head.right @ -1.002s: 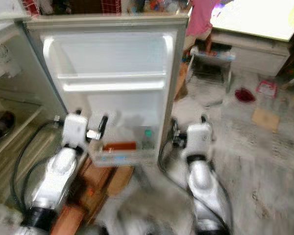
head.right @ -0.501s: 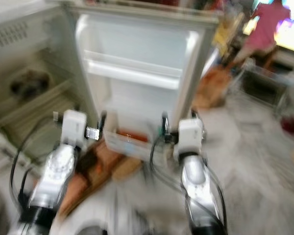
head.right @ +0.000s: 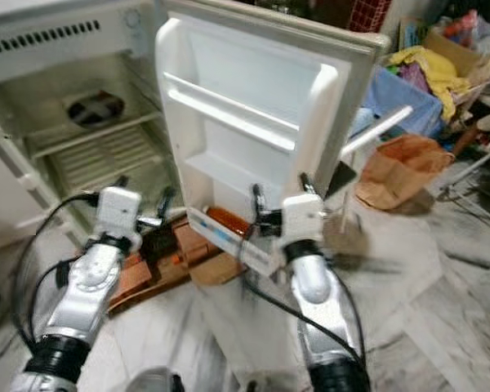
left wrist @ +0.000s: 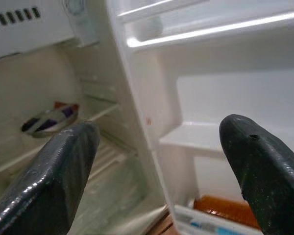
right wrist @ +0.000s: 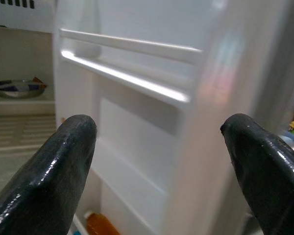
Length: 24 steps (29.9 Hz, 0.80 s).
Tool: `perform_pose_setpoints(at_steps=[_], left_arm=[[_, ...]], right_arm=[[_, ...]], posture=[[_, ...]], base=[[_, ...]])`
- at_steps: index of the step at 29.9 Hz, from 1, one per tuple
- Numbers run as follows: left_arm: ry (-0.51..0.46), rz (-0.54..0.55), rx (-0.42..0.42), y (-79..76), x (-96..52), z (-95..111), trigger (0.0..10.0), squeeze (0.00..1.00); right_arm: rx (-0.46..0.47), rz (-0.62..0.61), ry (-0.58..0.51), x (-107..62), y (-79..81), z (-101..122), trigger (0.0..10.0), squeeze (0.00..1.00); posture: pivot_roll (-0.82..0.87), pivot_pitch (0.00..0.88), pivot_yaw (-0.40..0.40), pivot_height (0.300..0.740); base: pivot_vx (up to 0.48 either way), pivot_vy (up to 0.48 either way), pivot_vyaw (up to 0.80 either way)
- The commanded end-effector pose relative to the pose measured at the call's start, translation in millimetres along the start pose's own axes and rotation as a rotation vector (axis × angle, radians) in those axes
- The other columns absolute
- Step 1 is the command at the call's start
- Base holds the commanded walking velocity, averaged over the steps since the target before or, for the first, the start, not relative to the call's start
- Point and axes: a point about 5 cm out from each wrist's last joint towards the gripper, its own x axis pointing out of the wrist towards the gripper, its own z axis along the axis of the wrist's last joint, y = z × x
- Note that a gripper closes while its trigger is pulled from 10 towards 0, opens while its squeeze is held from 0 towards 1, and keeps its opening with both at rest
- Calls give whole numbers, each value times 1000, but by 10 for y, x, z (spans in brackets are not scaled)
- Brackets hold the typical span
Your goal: Restocking fridge
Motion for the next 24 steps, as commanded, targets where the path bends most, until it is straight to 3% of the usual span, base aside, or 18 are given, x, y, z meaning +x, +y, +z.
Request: perform_pose_setpoints(at_steps=[1, 5, 10, 15, 18, 20, 24], left_arm=[[1, -32, 4, -84, -3, 2, 10000, 0], [2, -32, 1, -93, -7, 0, 10000, 0], [3, -34, -1, -111, -22, -6, 10000, 0], [20, -23, -9, -114, -68, -34, 10000, 0], [97, 16, -32, -61, -134, -134, 10000, 0], [196, 143, -187, 75, -174, -250, 10000, 0], [213, 191, -194, 166, -223, -283, 10000, 0]], right_arm=[[12, 9, 3, -20, -36, 1, 10000, 0], [33, 166, 20, -85, 120, -27, 10000, 0], [43, 211, 50, -161, 161, -83, 10000, 0], [21, 309, 122, -239, 166, -210, 10000, 0], [-10, 277, 115, -161, 40, -197, 10000, 0], [10, 251, 86, 16, -84, -128, 10000, 0], [-10, 259, 60, 200, -163, -70, 10000, 0]], posture=[[-2, 14, -2, 740], [-3, 14, -5, 740], [-2, 13, -10, 740], [1, 15, -7, 740], [12, 12, -10, 740], [49, 10, -21, 740], [78, 12, -34, 740]], base=[[0, -349, 0], [0, -351, 0], [0, -351, 0], [0, 0, 0], [0, 0, 0], [0, 0, 0], [0, 0, 0]])
